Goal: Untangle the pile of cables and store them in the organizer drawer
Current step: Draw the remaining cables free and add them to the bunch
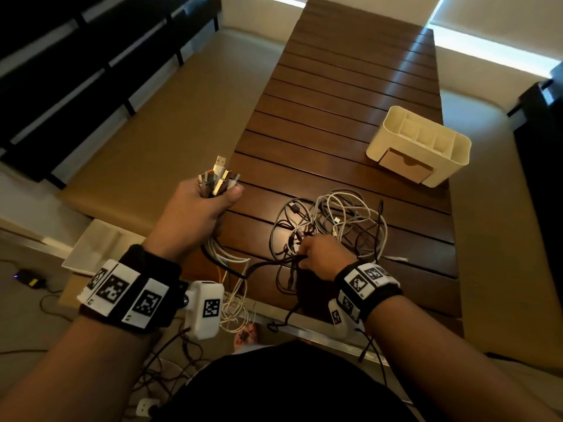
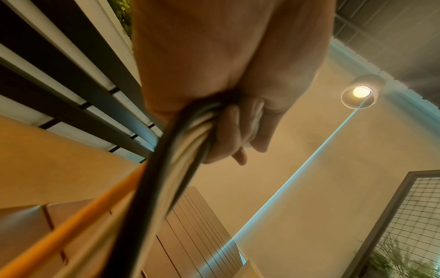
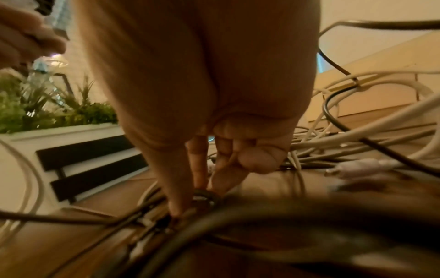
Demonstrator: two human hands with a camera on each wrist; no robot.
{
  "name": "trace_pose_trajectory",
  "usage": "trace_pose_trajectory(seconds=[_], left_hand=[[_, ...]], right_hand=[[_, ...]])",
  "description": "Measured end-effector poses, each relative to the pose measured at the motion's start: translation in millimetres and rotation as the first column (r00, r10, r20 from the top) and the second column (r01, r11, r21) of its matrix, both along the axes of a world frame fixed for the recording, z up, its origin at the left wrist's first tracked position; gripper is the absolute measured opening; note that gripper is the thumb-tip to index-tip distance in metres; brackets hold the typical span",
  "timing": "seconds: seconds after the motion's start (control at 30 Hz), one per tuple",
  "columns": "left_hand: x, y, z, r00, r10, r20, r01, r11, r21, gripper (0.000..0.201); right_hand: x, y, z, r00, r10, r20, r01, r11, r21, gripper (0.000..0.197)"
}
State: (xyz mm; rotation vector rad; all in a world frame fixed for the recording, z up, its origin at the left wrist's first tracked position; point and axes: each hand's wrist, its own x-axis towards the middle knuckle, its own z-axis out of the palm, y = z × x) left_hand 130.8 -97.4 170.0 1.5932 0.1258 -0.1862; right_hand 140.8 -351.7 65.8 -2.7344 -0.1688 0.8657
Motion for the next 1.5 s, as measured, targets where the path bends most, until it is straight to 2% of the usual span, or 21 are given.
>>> trace_pose_trajectory(seconds=[0.07,0.17,0.23,0.3,0.37,0.47,0.57,0.7,0.8,0.9,1.0,1.1,1.23,1.3,1.37,1.5], left_hand=[[0.3,-2.1,-0.3,1.000,-0.005,0.001,0.005,1.000,0.001,0.039],[0.8,-4.7,-0.3,1.000,0.005,0.003,-0.005,1.000,0.017,0.037],[0.3,-7.1,0.4,1.000,0.020,0.004,-0.020,1.000,0.013,0.036],[-1.0,-9.8,2.4,1.000,0.025,0.009,-0.025,1.000,0.011,0.036],[-3.3,-13.3,4.4,1.000,0.017,0.007,-0.017,1.000,0.011,0.036],[-8.4,-20.1,7.2,1.000,0.020,-0.014,-0.020,1.000,-0.007,0.036],[-13.5,-29.3,10.2,0.998,0.019,-0.052,-0.023,0.997,-0.078,0.037],[-16.0,-32.0,15.8,0.998,-0.020,-0.058,0.009,0.984,-0.180,0.031],[-14.5,-25.7,17.2,0.994,0.008,-0.105,-0.038,0.956,-0.289,0.029],[-13.9,-21.4,18.1,0.991,0.022,-0.130,-0.063,0.946,-0.318,0.028],[-13.9,-22.5,18.8,0.988,0.037,-0.151,-0.079,0.954,-0.288,0.019],[-13.0,-27.9,20.4,0.988,0.042,-0.146,-0.080,0.962,-0.259,0.018],[-9.1,-32.3,20.6,0.989,0.039,-0.141,-0.072,0.969,-0.237,0.018],[-6.2,-33.5,18.9,0.988,0.038,-0.149,-0.073,0.969,-0.236,0.018],[-2.7,-35.9,15.9,0.988,0.037,-0.153,-0.072,0.971,-0.229,0.018],[4.0,-48.1,9.9,0.993,0.013,-0.121,-0.036,0.982,-0.188,0.013]], right_hand=[[-2.7,-2.8,0.3,0.999,0.016,0.045,-0.017,1.000,0.008,0.014],[-5.1,-5.4,11.0,0.997,-0.051,0.052,0.045,0.992,0.115,0.009],[-7.1,-5.3,22.8,0.993,-0.032,-0.115,0.053,0.981,0.188,0.010],[-9.3,-2.1,32.7,0.946,0.062,-0.317,0.016,0.971,0.239,0.012],[-9.4,1.3,32.0,0.921,0.101,-0.376,0.003,0.964,0.266,0.016],[-1.1,9.1,21.0,0.976,-0.012,-0.219,0.089,0.935,0.344,0.015],[7.4,15.2,15.3,0.974,-0.160,-0.160,0.212,0.890,0.404,0.019],[15.6,13.4,6.2,0.976,-0.220,0.003,0.208,0.927,0.311,0.016],[17.7,11.5,1.2,0.963,-0.269,0.032,0.248,0.922,0.296,0.013],[15.8,11.1,1.3,0.970,-0.236,0.066,0.212,0.942,0.260,0.016],[11.7,13.1,0.5,0.991,-0.087,0.098,0.070,0.983,0.167,0.030],[8.3,13.3,-1.0,0.990,0.015,0.139,-0.030,0.994,0.105,0.032],[9.7,2.8,-1.2,0.979,-0.065,0.195,0.029,0.983,0.180,0.020],[11.2,-4.3,3.8,0.960,-0.165,0.226,0.092,0.949,0.300,0.016],[12.1,-10.0,13.6,0.942,-0.273,0.195,0.170,0.889,0.424,0.016],[10.4,-13.9,39.7,0.916,-0.400,0.010,0.282,0.664,0.693,0.018]])
